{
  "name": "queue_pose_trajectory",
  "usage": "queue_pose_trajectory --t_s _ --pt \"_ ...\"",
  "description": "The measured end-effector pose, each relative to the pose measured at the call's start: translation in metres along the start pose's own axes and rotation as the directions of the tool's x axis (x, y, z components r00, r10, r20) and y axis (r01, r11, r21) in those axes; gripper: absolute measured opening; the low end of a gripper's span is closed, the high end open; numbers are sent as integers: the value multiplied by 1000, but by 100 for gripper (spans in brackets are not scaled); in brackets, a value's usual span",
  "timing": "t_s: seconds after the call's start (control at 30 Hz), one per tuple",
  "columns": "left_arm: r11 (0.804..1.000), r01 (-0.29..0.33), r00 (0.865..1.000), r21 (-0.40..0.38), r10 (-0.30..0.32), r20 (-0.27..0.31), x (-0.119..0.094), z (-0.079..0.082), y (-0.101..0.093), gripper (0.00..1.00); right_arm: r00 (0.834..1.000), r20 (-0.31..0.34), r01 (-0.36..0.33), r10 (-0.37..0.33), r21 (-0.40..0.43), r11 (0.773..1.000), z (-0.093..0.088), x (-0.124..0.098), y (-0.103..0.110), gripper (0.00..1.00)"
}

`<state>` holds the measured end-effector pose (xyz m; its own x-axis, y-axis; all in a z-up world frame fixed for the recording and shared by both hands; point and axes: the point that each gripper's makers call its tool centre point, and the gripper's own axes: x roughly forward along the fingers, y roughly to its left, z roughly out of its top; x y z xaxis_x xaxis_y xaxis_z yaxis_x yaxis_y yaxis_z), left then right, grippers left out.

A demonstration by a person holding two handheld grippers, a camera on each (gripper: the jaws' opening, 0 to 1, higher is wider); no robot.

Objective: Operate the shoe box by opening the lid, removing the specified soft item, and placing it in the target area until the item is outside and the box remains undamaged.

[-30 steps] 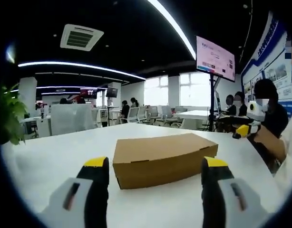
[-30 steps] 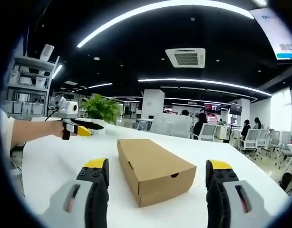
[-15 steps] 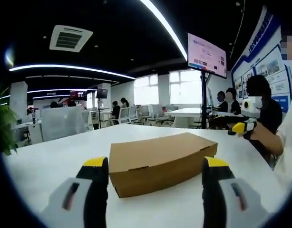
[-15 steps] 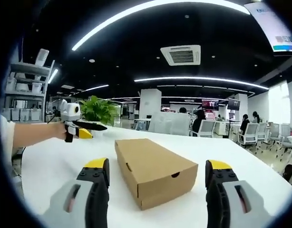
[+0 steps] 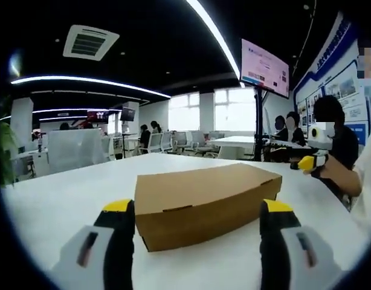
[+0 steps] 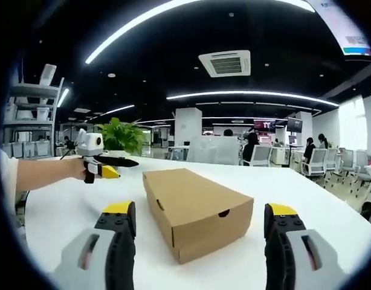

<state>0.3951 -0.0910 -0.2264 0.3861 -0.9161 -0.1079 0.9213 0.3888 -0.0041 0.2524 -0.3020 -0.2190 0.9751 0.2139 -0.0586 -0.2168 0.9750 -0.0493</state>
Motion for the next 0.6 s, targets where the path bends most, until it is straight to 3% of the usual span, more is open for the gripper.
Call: queue_pose_trajectory --t_s 0.13,0.3,0.47,0.6 --pt "1000 13 1000 -2 -13 -14 5 -5 0 88 1000 -3 20 -20 0 1000 -3 5 -2 96" --pt "999 29 1000 -17 -29 8 8 -3 -2 88 1000 -12 28 -28 -13 1000 -6 10 -1 97" --pt "999 39 999 -2 -39 -32 14 -12 -2 87 999 -25 24 -24 -8 1000 -12 15 0 97" --pt "999 40 999 -18 -40 -3 15 -10 0 85 999 -27 22 -23 -19 1000 -13 17 2 97"
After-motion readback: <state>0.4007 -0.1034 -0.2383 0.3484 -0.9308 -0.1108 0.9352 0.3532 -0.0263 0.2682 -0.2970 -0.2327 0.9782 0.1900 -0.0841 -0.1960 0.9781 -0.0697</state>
